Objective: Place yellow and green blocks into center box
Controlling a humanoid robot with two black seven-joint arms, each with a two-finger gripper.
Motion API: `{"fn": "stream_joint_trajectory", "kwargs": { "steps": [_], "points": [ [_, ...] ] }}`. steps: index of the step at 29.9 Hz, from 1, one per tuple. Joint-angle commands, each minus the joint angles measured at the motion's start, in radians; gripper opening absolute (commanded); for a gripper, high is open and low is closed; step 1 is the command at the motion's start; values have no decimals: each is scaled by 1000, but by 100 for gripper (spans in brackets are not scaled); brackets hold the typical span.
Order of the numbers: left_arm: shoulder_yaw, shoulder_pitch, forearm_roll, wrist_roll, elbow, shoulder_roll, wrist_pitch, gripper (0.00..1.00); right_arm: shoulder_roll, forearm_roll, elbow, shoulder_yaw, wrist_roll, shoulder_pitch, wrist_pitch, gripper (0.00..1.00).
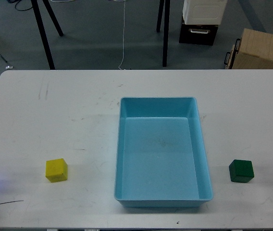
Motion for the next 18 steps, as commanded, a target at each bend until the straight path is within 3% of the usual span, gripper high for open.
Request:
{"fn": "stream_joint_trajectory", "kwargs": {
  "steps": [1, 18],
  "points": [
    [-10, 15, 2, -15, 4, -3, 0, 100, -2, -19, 1, 8, -1, -4, -4, 100],
    [-17, 49, -3, -28, -24, 0, 0, 100, 10, 45, -4, 100, -8, 27, 22, 100]
  ]
}}
